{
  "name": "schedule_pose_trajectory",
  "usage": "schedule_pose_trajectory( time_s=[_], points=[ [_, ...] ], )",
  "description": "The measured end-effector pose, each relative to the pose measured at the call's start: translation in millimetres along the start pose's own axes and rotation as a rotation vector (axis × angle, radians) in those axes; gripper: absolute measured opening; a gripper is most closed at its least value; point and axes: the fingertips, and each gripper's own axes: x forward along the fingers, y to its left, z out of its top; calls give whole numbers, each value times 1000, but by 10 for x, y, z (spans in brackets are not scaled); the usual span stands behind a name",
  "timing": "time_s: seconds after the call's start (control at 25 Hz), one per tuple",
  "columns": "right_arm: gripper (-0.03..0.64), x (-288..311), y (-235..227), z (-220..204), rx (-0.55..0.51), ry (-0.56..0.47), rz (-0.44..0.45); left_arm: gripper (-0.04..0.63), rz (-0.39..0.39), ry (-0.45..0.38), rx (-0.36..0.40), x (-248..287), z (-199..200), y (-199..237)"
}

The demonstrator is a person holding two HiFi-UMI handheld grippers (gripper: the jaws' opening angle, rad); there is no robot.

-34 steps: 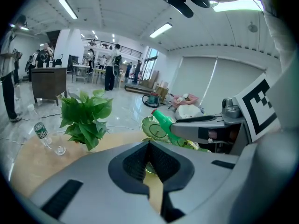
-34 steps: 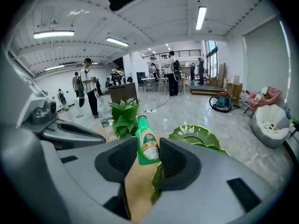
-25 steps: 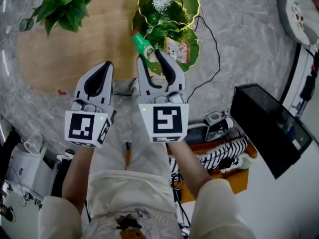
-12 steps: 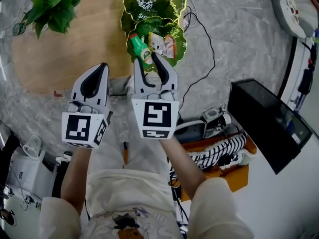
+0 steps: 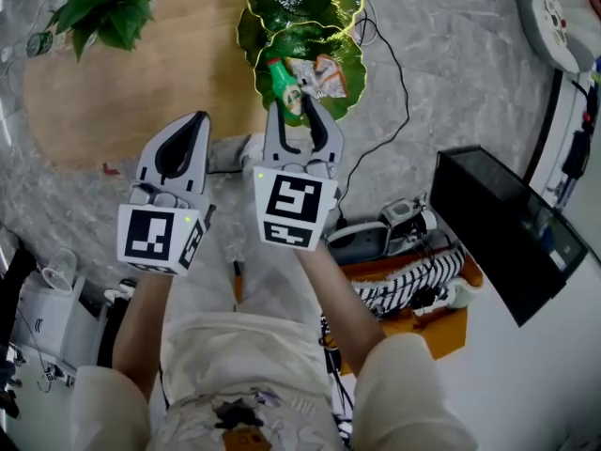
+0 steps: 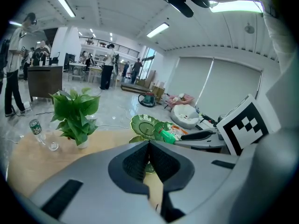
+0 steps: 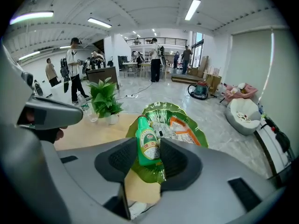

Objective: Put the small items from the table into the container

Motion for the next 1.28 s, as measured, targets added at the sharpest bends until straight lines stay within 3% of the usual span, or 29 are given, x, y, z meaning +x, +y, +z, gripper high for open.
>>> schedule_pose_trajectory(
  time_s=[0.6,1.28],
  points=[
    [153,-90,-48,78,-5,2,-49,9,18,-11,-3,-162,64,79],
    [124,-338,83,471,-11,-55,-6,9,28,-20,30,-438,396,103]
  ],
)
